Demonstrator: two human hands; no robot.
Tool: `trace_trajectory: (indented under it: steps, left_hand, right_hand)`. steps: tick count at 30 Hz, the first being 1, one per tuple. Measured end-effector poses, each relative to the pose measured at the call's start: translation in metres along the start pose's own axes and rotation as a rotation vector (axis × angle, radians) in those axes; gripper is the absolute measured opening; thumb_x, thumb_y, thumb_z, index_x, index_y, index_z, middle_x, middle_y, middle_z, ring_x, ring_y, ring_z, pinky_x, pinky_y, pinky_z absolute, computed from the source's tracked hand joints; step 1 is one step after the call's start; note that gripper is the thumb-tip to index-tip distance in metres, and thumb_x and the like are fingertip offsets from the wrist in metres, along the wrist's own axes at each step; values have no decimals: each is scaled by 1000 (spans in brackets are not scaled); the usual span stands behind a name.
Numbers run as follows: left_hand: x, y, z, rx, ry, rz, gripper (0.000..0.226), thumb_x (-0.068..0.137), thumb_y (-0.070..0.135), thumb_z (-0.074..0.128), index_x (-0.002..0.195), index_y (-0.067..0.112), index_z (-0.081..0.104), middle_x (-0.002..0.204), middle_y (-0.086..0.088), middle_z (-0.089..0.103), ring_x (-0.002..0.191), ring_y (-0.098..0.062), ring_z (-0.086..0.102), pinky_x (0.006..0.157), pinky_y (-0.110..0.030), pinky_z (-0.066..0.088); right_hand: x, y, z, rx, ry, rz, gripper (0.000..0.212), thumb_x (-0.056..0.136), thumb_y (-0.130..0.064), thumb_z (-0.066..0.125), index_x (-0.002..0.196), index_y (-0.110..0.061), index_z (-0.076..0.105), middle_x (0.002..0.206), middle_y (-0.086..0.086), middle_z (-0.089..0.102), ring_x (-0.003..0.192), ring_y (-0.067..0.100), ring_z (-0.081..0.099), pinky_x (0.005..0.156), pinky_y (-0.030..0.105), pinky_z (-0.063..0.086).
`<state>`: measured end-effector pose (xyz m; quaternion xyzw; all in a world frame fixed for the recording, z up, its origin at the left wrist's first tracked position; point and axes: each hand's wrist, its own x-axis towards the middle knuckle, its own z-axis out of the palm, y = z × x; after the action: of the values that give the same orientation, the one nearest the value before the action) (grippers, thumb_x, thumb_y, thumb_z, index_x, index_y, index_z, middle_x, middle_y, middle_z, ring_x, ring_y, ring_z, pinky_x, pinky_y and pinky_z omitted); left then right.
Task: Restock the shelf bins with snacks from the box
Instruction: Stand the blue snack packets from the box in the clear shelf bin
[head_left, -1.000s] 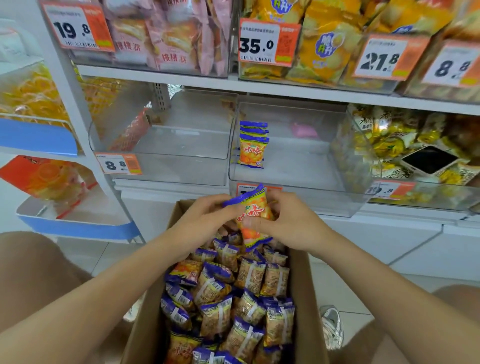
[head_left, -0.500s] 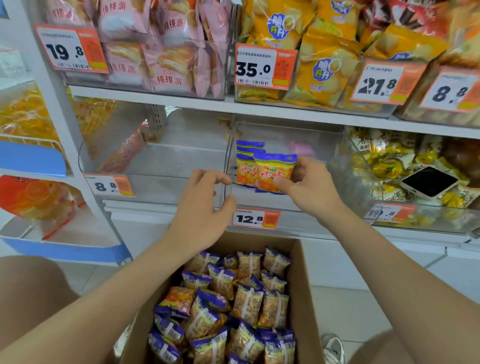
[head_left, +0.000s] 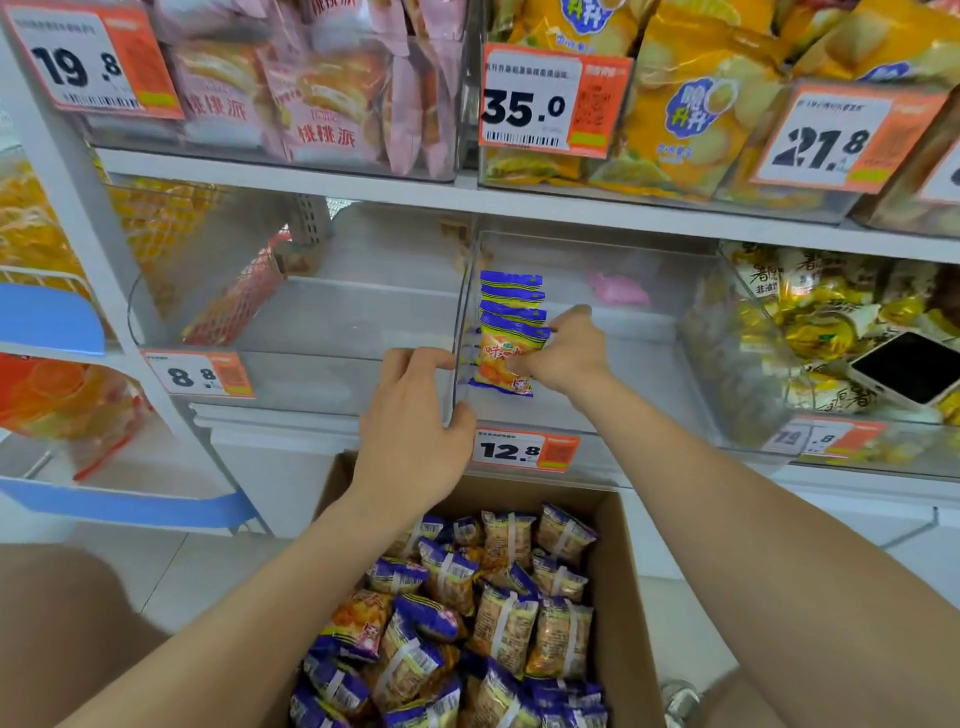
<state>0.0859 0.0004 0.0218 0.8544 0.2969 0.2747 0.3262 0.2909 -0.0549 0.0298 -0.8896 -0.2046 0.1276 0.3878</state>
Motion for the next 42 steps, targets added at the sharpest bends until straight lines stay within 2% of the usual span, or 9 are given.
trace_trajectory:
  steps: [4,9,13,18,22,26,34,38,42]
  left_hand:
    - [-6,-4,-5,-15,-10,8,40,96,25,69,133,27,56,131,10,46,89,-7,61,69,-10,42]
    - [-23,-7,-13,-27,-53,-18,26,95,26,66,120,28,60,115,11,57,77,-7,63,69,-20,47]
    - [-32,-11,-19,8,-82,-2,18,94,23,65,112,27,63,107,13,63,80,-8,63,74,-29,53]
    - [-43,-28,-22,183,-397,86,2,97,29,63,98,31,63,88,14,67,79,-4,62,75,-28,55]
    - [-50,-53,-9,529,-773,128,9,100,29,61,108,32,57,99,13,56,91,-11,57,84,-37,55]
    - [-59,-74,13,688,-921,186,44,94,8,68,130,30,57,129,0,49,110,-23,54,93,-42,55]
    - [-86,-93,26,945,-1219,-7,124,72,18,95,165,18,13,166,-17,22,146,-42,39,113,-49,47]
    - [-90,-98,25,856,-1074,81,75,86,18,84,147,13,40,137,-13,55,119,-31,61,97,-41,56]
    - [-75,-76,6,684,-927,46,37,88,28,78,118,19,58,113,-2,61,98,-22,63,87,-42,59]
  right_hand:
    - [-2,5,1,-77,15,-22,72,70,-35,98,113,-11,45,101,-1,59,99,20,64,73,33,47]
    - [-6,11,-5,32,2,46,86,71,-30,98,129,-6,39,115,3,57,103,22,65,90,38,59]
    - [-7,19,-10,119,7,98,74,74,-29,94,127,-9,46,125,10,63,104,26,71,84,42,62]
    - [-58,-3,-33,-133,103,-378,12,88,-14,66,99,-19,64,79,0,72,74,17,66,68,29,47]
    - [-156,-1,-36,-223,-263,-707,10,87,-20,62,85,-29,67,57,-9,62,58,8,61,61,28,51]
    - [-200,34,-7,-672,-696,-715,18,91,-24,55,85,-19,71,69,-2,64,64,11,60,60,41,58]
    - [-207,80,27,-990,-853,-641,9,101,-17,51,96,-12,56,86,5,50,70,24,55,59,39,49]
    - [-208,76,32,-999,-824,-650,15,102,-17,50,86,-15,50,82,3,49,65,20,50,54,34,40]
    - [-193,68,29,-837,-679,-518,32,101,-18,52,71,-17,41,73,4,46,63,24,52,55,39,45]
